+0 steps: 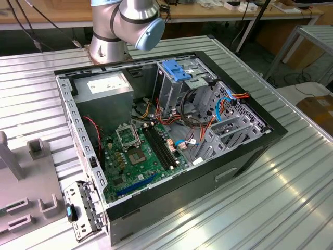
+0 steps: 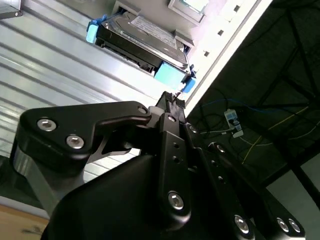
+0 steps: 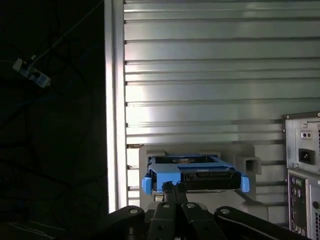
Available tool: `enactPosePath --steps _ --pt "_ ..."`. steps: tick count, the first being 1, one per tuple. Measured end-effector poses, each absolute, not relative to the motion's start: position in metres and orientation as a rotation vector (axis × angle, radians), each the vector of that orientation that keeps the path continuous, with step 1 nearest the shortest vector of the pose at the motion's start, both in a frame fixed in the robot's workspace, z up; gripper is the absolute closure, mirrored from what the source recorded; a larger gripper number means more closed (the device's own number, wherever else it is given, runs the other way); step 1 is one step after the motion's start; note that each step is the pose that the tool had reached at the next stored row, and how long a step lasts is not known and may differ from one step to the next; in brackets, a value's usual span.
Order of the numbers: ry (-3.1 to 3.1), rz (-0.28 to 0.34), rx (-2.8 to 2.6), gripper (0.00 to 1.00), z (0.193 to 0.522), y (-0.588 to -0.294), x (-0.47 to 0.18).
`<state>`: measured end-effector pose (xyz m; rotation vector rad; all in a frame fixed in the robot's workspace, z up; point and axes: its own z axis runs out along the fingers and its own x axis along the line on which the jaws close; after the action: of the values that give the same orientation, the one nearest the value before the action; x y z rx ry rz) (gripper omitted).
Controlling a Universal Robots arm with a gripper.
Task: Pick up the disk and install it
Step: 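Pick up the disk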
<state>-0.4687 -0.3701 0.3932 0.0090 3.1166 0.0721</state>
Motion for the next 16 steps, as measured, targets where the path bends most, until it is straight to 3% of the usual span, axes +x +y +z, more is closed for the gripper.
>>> enactPosePath --steps 8,16 --pt "3.085 0.077 -0.492 0.89 0.3933 -0.3701 -0.4687" --pt "3.054 0.079 -0.673 0.89 0.3933 -0.3701 -0.4686"
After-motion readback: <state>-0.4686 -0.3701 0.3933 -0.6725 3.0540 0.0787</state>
